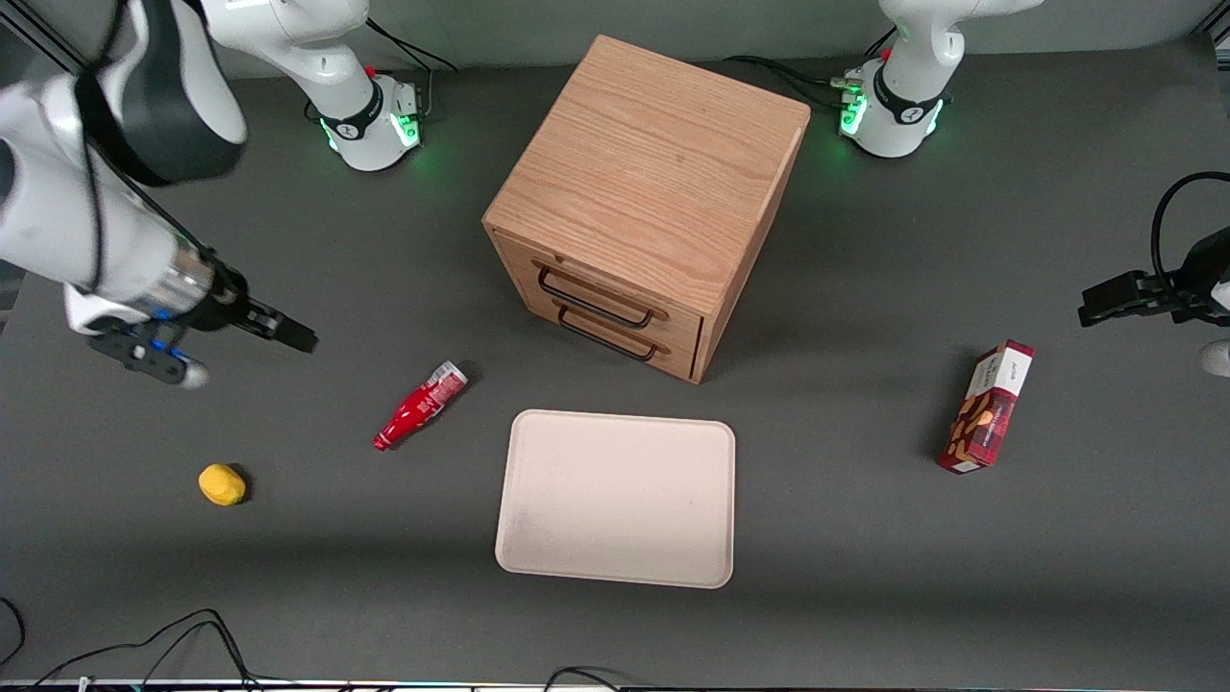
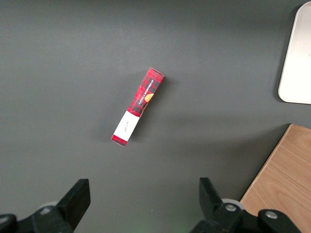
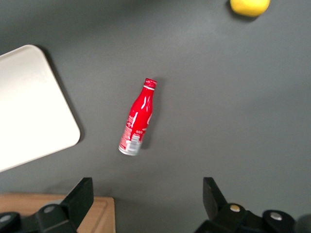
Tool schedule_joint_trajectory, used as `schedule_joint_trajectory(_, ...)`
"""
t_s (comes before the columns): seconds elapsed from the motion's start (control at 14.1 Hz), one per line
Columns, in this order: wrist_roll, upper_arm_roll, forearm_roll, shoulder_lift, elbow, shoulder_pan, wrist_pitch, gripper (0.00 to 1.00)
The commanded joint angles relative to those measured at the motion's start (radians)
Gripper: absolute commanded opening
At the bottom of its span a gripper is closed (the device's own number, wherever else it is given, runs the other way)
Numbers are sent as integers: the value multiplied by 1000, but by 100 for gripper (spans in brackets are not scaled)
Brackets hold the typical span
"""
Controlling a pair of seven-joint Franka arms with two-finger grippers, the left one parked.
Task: Place coke bottle on tray
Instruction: 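Move the right gripper down over the red Coca-Cola bottle's neck, then close the right gripper around the red bottle's body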
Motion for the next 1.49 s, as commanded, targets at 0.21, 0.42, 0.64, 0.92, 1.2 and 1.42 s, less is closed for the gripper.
schedule_joint_trajectory(0.21,299,65,9,179,-83,3,265,100)
schedule_joint_trajectory(0.42,373,66,3,268,-117,18,402,100)
schedule_joint_trajectory(0.64,405,66,2,350,-151,18,525,100)
schedule_joint_trajectory(0.92,405,66,2,423,-163,18,603,100)
schedule_joint_trajectory(1.2,408,68,0,453,-174,18,639,100)
schedule_joint_trajectory(1.42,408,68,0,453,-175,18,639,71)
